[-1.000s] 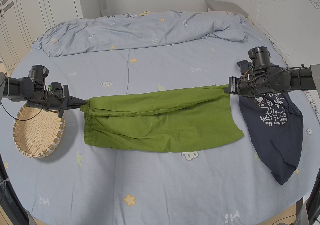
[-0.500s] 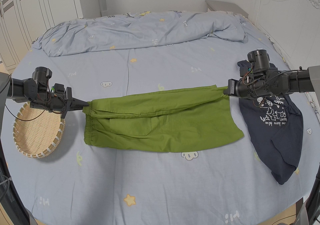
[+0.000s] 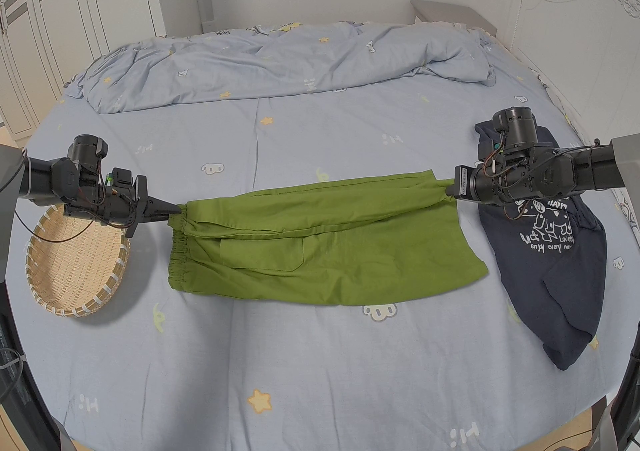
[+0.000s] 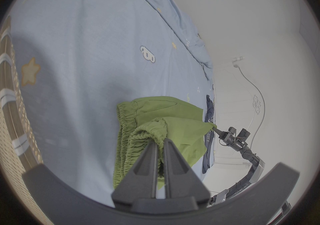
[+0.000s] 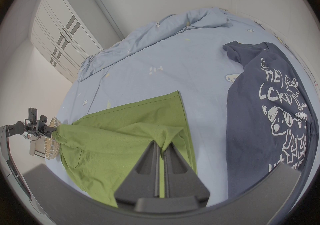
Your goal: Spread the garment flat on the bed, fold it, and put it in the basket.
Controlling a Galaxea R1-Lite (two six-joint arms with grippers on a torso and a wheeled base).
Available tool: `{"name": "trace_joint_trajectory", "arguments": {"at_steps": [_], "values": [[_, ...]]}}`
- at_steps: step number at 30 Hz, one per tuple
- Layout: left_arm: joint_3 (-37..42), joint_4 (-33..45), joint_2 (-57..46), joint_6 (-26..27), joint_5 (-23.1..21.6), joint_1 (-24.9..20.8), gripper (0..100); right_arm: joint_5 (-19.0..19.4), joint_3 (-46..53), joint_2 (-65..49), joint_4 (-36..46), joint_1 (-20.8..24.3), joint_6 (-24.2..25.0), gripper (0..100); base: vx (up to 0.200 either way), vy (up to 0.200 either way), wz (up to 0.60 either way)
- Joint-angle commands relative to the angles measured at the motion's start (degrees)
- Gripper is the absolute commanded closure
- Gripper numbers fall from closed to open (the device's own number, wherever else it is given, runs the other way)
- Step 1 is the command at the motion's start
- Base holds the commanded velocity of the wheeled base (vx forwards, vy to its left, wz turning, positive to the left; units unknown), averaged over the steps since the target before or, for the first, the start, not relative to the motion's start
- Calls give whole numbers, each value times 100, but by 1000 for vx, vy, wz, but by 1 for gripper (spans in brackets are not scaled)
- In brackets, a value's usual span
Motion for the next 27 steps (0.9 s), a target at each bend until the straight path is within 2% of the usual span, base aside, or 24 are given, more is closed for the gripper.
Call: {"name": "trace_joint_trajectory", "arguments": {"at_steps": [1,7,8,12,16,27], "values": [[-34,1,14,-2,-2,-19,100,2,-8,50,4,1,2,100,0,0,0],[-52,1,49,-19,-2,-28,100,2,-26,67,4,10,-7,100,0,0,0],[-52,1,49,-19,-2,-28,0,2,-35,67,-5,10,-7,0,0,0,0],[-105,36,-4,-169,-20,-72,0,2,-17,67,-23,10,-7,0,0,0,0],[-105,36,-285,-784,-55,-310,0,2,-8,59,-23,10,2,0,0,0,0],[-131,-35,-144,-916,-72,-547,0,28,18,23,4,28,72,0,0,0,0]]}}
